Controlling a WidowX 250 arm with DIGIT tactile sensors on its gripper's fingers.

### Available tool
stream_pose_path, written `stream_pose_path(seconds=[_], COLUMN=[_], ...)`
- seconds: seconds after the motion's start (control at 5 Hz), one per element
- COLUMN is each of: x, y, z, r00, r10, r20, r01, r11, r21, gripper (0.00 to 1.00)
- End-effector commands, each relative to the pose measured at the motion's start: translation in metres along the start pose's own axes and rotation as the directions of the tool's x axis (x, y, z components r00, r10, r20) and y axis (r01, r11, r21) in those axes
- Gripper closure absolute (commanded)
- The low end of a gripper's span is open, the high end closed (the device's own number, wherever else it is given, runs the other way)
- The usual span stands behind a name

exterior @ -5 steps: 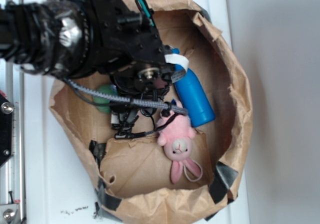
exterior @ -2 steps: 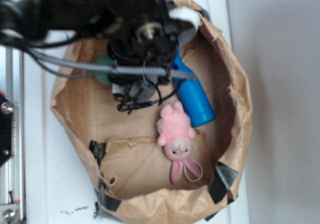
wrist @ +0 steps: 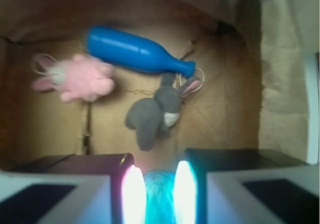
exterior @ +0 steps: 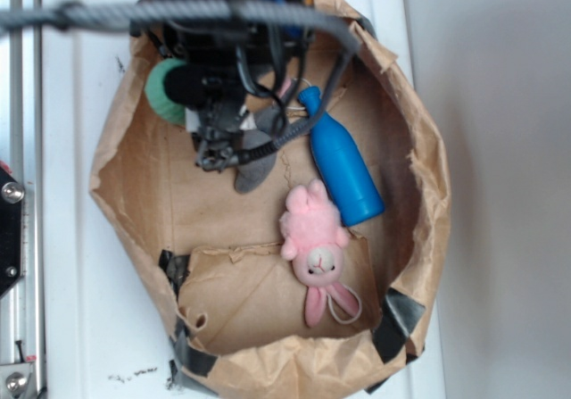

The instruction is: Grab the green ball.

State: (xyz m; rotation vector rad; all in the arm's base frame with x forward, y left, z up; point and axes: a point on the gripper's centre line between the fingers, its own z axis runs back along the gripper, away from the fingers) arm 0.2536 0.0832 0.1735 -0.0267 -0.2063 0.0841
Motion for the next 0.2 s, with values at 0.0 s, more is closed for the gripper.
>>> stream_pose_path(seconds=[0.0], x=[0.0176], y=[0.0024], z=[0.0238], r00=[0.996], r10=[0.008], r20=[0.091], r01=[-0.013], r11=[0.999], r21=[0.053], gripper=[1.0])
